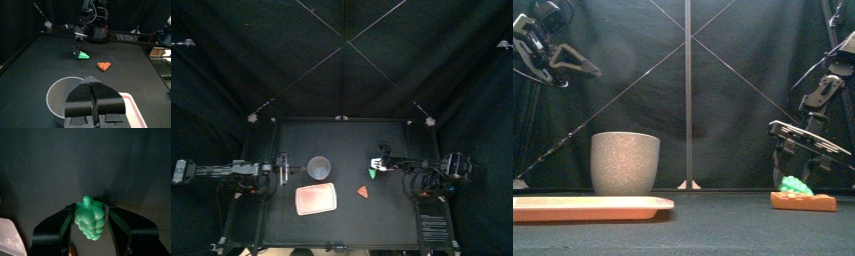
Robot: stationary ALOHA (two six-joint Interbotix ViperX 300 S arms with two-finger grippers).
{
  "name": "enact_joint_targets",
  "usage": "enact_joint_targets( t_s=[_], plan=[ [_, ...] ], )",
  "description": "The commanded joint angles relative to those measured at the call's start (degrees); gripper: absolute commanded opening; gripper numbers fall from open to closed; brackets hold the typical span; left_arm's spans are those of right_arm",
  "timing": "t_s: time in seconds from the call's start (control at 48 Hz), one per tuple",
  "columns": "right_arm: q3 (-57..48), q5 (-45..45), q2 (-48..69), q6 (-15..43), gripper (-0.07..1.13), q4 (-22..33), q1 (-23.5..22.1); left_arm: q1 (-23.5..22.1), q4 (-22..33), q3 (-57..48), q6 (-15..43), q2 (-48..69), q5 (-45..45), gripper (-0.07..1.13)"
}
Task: Pick the green grapes then place it in the grey bowl
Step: Place green grapes in the grey bowl
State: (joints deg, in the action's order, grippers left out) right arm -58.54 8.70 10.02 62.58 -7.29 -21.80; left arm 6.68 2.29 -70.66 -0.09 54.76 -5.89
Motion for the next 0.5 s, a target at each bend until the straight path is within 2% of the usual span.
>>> enact_joint_targets(
  t_s=[0.021,0.146,0.5],
  plan=[
    [2.6,-0.2,0.7,-0.2,0.72,0.4,1.3,-0.1,0.1,1.1,0.0,-0.3,-0.5,0.07],
    [6.5,-0.4,0.8,-0.4,0.72,3.0,3.0,0.1,0.1,1.2,0.0,-0.2,-0.5,0.07],
    [26.4,-4.7,-5.0,-0.8,0.72,17.2,6.0,0.4,0.1,1.0,0.0,-0.3,-0.5,0.07]
  ],
)
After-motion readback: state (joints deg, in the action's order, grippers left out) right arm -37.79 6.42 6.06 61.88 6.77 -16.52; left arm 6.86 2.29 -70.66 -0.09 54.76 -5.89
